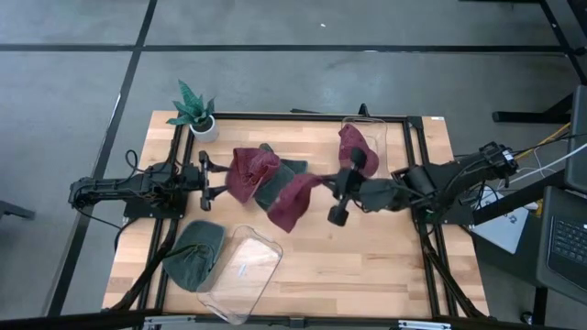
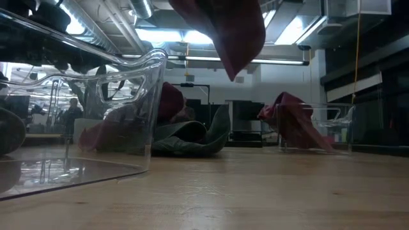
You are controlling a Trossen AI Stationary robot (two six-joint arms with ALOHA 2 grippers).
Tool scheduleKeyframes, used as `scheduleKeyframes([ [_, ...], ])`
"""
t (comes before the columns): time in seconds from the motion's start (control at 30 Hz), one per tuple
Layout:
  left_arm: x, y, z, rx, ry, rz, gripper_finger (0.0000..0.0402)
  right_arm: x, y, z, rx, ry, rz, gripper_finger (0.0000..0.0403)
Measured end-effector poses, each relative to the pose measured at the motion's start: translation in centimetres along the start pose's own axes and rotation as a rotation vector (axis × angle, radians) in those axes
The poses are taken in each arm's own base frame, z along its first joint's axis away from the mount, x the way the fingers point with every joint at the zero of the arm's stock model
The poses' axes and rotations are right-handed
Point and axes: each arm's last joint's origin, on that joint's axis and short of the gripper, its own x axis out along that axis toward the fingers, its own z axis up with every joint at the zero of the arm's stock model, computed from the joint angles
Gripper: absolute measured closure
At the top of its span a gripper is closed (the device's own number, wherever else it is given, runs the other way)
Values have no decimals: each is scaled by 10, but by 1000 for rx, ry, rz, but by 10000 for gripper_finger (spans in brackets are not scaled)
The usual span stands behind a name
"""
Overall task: Pick & Place hat
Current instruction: Put the bottom red cap into the top transparent bin
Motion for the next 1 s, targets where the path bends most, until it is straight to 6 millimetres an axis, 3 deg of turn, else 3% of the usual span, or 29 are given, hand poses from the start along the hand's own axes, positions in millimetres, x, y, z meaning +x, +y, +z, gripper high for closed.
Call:
scheduleKeyframes([
  [0.33, 0, 0, 2, -194, -18, -6, 156, 14, -19, 3, 204, 4, -75, 386],
  [0.7, 0, -2, 2, -952, 10, -79, 156, 21, -29, 7, 249, -20, -107, 386],
  [0.83, 0, 1, 2, -1008, -25, 14, 156, 24, -33, 7, 251, -11, -93, 386],
  [1.0, -1, -2, 19, -896, -98, -157, 156, 27, -37, 7, 252, -5, -95, 386],
])
